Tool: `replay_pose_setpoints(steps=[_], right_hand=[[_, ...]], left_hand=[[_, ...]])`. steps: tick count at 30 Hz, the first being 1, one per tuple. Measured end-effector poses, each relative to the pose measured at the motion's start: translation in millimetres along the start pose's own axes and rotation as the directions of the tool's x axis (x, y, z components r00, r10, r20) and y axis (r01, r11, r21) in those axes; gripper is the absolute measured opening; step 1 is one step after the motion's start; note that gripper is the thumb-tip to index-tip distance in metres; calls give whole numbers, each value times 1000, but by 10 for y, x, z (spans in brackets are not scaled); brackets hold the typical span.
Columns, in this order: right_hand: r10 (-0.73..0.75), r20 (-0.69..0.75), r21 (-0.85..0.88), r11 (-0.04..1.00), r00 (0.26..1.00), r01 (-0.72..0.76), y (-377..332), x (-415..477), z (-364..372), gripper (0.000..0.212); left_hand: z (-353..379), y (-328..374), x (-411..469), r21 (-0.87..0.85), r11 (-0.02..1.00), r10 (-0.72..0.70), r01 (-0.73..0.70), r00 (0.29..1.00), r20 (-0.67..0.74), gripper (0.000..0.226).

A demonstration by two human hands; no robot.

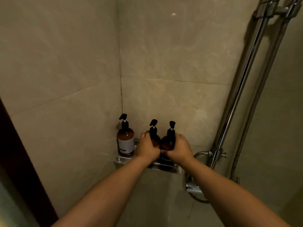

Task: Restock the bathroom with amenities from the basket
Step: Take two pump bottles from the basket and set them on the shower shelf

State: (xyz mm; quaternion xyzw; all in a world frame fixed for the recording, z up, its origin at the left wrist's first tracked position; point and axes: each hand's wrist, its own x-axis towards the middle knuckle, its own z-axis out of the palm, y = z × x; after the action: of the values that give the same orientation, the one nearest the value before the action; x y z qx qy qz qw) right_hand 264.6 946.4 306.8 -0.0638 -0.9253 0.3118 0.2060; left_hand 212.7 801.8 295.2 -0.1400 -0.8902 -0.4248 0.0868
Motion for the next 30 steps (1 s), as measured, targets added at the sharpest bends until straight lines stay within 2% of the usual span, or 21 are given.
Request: replay_pose_setpoints(steps=[3,8,11,13,16,18,21,25,30], right_hand=[[9,-21,-22,1000,1000,-10,24,-18,82,76],[6,0,-72,997,1000,-6,23,-36,114,83],[-14,49,-158,987,999,22,17,-83,88,99],[-43,42,-205,978,998,50,40,-176,101,102],[-136,-14,-231,964,991,129,114,-336,130,82],[-172,-18,-265,951,985,161,131,-369,142,73],[-146,31,-289,946,989,149,104,-337,158,74],[-134,37,-323,936,990,138,25,-269,163,76],[-106,43,-299,947,993,114,-46,-226,227,79]], left_hand=[[-11,-62,10,-13,1000,-24,24,999,24,79],[-72,-118,-3,-6,999,32,-32,995,97,101],[-45,-143,-134,169,978,112,-124,991,76,109],[-1,-187,-282,300,939,164,-168,986,38,105],[20,-215,-432,433,860,276,-269,960,49,91],[-8,-206,-440,500,815,291,-293,953,85,93],[-63,-176,-353,597,746,280,-295,953,121,101],[-173,-181,-211,752,577,296,-320,939,172,104],[-268,-245,-180,806,496,283,-324,938,202,110]])
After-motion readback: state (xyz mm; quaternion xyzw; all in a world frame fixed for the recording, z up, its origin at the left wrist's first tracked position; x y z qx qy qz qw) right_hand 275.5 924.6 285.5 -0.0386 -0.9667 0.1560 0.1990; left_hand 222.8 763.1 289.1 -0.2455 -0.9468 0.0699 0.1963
